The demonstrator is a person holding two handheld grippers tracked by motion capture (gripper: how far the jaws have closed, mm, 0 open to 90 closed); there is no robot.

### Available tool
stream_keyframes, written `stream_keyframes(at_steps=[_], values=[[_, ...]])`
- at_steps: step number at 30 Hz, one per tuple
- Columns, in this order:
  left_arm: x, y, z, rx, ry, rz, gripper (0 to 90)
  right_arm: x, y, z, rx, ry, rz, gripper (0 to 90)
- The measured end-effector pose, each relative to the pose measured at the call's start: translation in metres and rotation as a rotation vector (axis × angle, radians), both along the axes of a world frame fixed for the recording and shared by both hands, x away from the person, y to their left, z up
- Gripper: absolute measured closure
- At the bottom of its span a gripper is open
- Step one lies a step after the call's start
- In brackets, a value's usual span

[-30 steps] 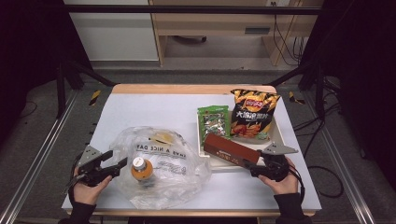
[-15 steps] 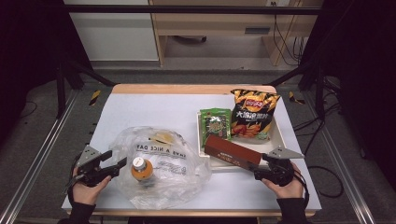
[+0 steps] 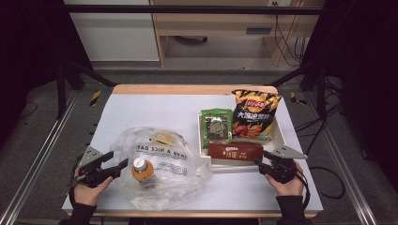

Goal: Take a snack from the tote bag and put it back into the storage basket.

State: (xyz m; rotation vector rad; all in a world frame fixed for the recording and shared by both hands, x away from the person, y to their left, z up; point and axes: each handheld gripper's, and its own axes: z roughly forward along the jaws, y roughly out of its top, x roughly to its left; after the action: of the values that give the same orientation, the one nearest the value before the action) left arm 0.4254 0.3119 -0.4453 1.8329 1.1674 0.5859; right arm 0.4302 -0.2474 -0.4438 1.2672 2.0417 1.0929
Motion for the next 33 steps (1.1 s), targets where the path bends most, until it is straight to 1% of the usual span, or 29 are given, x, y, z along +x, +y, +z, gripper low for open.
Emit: stream_keyframes(at_steps=[1,3,7,8,10,13,16,18,22,27,33], values=[[0.0,0.0,0.0,0.001,0.001,0.001,30.7,0.001,0.001,-0.002,-0.013,0.003,0.003,53.2],[0.0,0.0,-0.001,-0.001,0.004,0.002,30.7,0.003,0.002,-0.004,-0.017,0.01,-0.004,53.9],[0.0,0.0,-0.001,0.003,0.001,0.001,30.8,0.005,0.002,-0.006,-0.007,0.002,-0.012,53.5],[0.0,0.0,-0.001,0.005,0.003,0.0,30.8,0.004,0.002,-0.006,0.004,0.003,-0.019,51.8],[0.0,0.0,-0.001,0.003,0.005,-0.001,30.8,0.005,0.002,-0.006,-0.007,-0.008,-0.029,48.1],[0.0,0.0,-0.001,0.004,0.005,-0.001,30.8,0.004,0.003,-0.005,-0.01,-0.022,-0.047,42.9],[0.0,0.001,-0.001,0.0,0.003,0.001,30.8,0.002,0.001,-0.003,0.005,-0.021,-0.064,39.8],[0.0,0.001,-0.001,-0.001,0.003,0.001,30.8,0.002,0.0,-0.004,0.01,-0.008,-0.061,40.9],[0.0,0.0,-0.001,0.002,0.004,-0.001,30.8,0.006,0.003,-0.011,-0.01,0.013,-0.046,47.8],[0.0,0.0,-0.001,0.001,0.004,-0.001,30.8,0.01,0.005,-0.014,-0.031,-0.016,-0.029,52.2],[0.0,0.001,-0.001,0.0,0.0,0.0,30.8,0.01,0.007,-0.015,-0.028,-0.018,-0.034,51.5]])
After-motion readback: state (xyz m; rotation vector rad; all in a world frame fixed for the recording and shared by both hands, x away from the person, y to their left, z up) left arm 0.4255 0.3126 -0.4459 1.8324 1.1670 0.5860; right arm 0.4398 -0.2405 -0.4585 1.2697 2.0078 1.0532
